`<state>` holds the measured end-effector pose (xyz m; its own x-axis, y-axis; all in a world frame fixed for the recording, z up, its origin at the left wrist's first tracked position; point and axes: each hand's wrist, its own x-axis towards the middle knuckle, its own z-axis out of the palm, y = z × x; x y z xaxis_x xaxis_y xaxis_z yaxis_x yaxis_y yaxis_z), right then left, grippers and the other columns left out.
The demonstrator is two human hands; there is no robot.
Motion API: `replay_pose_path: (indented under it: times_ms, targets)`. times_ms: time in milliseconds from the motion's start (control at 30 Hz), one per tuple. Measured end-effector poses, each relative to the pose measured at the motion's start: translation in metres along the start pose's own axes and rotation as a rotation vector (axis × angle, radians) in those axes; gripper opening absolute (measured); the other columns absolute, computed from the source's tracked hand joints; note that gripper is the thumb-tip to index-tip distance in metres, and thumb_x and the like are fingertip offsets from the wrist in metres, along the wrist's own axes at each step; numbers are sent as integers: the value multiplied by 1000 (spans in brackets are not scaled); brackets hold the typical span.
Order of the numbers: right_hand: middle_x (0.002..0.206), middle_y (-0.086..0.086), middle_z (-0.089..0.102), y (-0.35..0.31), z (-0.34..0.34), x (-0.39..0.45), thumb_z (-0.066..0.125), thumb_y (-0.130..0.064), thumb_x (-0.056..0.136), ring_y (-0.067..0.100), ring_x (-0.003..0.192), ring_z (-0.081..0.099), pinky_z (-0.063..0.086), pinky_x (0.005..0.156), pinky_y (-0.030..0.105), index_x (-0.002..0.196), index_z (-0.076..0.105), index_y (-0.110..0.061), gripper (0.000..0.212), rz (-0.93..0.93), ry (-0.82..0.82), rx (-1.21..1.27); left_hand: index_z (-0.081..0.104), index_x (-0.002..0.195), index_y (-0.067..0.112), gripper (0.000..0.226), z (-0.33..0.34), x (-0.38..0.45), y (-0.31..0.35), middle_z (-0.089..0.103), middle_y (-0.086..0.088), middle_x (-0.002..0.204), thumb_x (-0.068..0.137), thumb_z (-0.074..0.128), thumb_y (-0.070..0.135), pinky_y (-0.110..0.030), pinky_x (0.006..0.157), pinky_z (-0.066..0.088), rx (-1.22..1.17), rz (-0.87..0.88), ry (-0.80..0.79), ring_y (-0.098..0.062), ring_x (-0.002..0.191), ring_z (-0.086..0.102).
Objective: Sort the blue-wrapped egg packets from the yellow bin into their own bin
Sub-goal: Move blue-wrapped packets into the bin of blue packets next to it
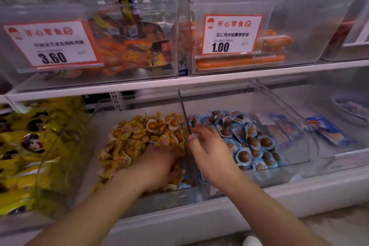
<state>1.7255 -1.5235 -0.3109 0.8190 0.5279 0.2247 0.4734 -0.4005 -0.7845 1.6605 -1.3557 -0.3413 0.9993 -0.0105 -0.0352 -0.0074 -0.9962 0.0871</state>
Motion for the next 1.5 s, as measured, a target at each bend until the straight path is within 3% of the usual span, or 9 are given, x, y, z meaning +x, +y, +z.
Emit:
replay_pose_path:
  times_ms: [167, 400, 567, 733, 867, 967, 1133, 1333, 1500]
  targets:
    - [138, 1, 50, 1, -3, 1, 49, -47, 98, 19, 120, 58, 45, 103, 35, 136, 57, -20, 47, 78, -8, 32, 48, 138, 41, 87, -7, 20, -3, 49, 7, 141, 67, 36, 91, -42, 103, 43, 161, -39, -360, -22, 127, 49]
    - [133, 0, 51, 5, 0, 0, 48, -50, 97, 19, 114, 60, 48, 96, 32, 129, 61, -20, 45, 57, 16, 10, 65, 108, 37, 24, -8, 0, -35, 66, 11, 111, 84, 64, 33, -32, 87, 52, -93, -142, -90, -13, 102, 62]
    - [129, -1, 53, 7, 4, 0, 45, -50, 98, 17, 108, 62, 44, 83, 27, 126, 62, -21, 44, 29, 28, -12, 63, 98, 33, 20, -20, -11, -43, 66, 9, 98, 81, 60, 44, -31, 78, 39, 111, -151, -53, -17, 98, 61]
    - [124, -3, 55, 9, 8, 1, 41, -51, 96, 14, 102, 61, 43, 77, 26, 122, 64, -22, 45, 13, 49, -21, 51, 68, 25, 34, -33, -5, -31, 52, 6, 72, 85, 51, 54, -42, 97, 31, 382, -182, -153, -22, 92, 58]
    - [122, -5, 55, 8, 12, 1, 35, -54, 93, 11, 98, 60, 42, 74, 24, 120, 64, -23, 50, 1, 67, -34, 65, 98, 25, 35, -21, 3, -12, 69, 0, 96, 94, 40, 48, -40, 81, 40, 259, -143, -23, -25, 98, 62]
    - [121, -5, 56, 7, 14, 1, 33, -55, 91, 12, 97, 61, 47, 76, 29, 118, 64, -23, 52, -4, 80, -42, 63, 109, 32, 51, -16, 13, -1, 69, 3, 101, 87, 33, 68, -37, 69, 34, 94, -220, -97, -23, 97, 63]
    - [118, -5, 57, 8, 15, 1, 38, -48, 96, 12, 94, 61, 48, 75, 29, 115, 64, -23, 41, -17, 96, -60, 37, 146, 28, 106, -9, 20, 14, 50, -7, 143, 62, 41, 93, -48, 101, 35, 220, -330, -283, -30, 128, 49]
    - [115, -7, 57, 10, 15, 2, 39, -48, 96, 11, 93, 61, 49, 75, 30, 113, 66, -25, 39, -15, 100, -46, 50, 134, 27, 65, -2, 19, 14, 53, -4, 136, 81, 64, 61, -42, 98, 42, 2, -330, -126, -29, 120, 54]
    - [114, -7, 57, 12, 15, 2, 37, -51, 94, 10, 92, 61, 46, 72, 27, 112, 66, -26, 42, -17, 107, -48, 56, 117, 28, 48, -6, 17, 4, 62, -1, 119, 76, 71, 47, -38, 89, 52, -143, -302, -235, -23, 106, 60]
